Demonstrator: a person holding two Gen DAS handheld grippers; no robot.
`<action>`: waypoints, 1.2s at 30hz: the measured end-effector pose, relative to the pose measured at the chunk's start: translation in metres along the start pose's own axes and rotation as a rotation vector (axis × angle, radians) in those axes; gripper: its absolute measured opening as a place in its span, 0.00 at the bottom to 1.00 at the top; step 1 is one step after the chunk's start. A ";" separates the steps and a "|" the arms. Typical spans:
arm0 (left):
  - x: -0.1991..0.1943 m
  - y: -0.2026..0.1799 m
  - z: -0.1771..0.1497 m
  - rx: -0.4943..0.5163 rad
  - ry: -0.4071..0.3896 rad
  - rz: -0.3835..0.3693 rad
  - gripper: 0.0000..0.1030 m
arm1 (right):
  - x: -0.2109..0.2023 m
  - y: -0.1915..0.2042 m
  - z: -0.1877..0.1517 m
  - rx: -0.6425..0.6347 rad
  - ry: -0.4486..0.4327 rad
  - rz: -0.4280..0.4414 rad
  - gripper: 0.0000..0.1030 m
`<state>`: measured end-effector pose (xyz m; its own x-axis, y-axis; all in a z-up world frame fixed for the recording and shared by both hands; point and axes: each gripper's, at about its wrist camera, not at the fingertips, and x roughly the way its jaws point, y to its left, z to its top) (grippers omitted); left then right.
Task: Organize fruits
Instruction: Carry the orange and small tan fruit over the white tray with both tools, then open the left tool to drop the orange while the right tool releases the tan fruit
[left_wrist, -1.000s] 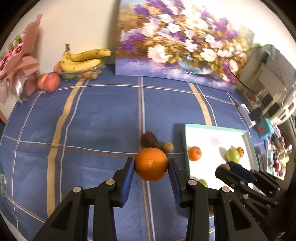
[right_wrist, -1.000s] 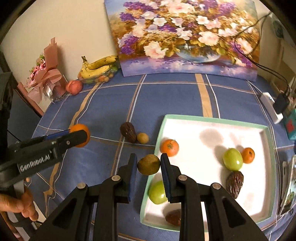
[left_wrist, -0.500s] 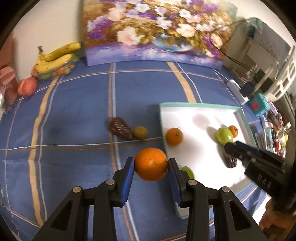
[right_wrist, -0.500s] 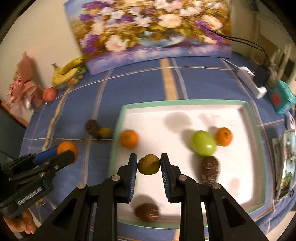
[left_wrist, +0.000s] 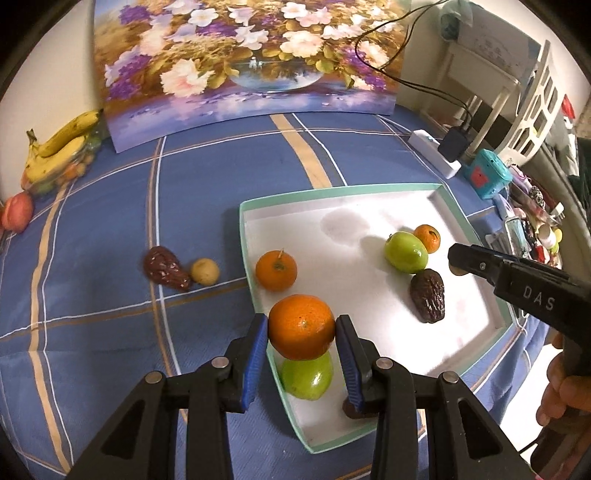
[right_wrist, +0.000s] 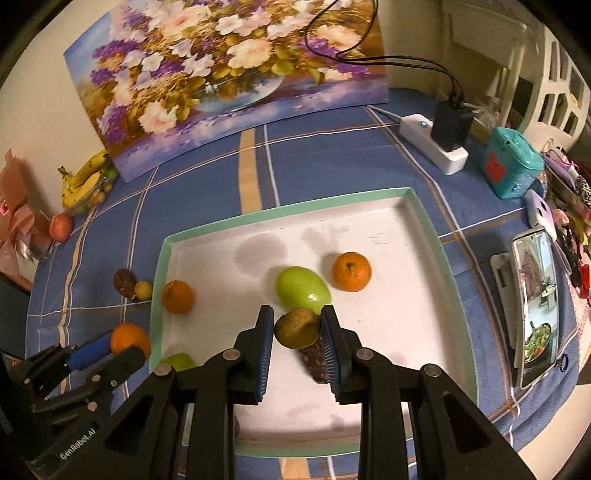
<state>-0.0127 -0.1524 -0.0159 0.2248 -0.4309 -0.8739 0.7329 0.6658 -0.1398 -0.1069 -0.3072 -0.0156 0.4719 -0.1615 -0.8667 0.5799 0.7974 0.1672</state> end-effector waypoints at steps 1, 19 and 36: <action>0.001 -0.001 0.000 0.002 -0.002 0.000 0.39 | 0.000 -0.003 0.000 0.005 0.001 -0.004 0.26; 0.032 -0.014 0.001 0.068 0.017 0.029 0.39 | 0.024 -0.038 0.001 0.100 0.036 -0.063 0.26; 0.049 -0.011 -0.002 0.046 0.045 0.041 0.39 | 0.060 -0.055 -0.011 0.132 0.130 -0.100 0.26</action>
<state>-0.0106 -0.1795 -0.0585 0.2264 -0.3753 -0.8988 0.7525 0.6533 -0.0832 -0.1174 -0.3541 -0.0815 0.3230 -0.1525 -0.9340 0.7052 0.6970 0.1301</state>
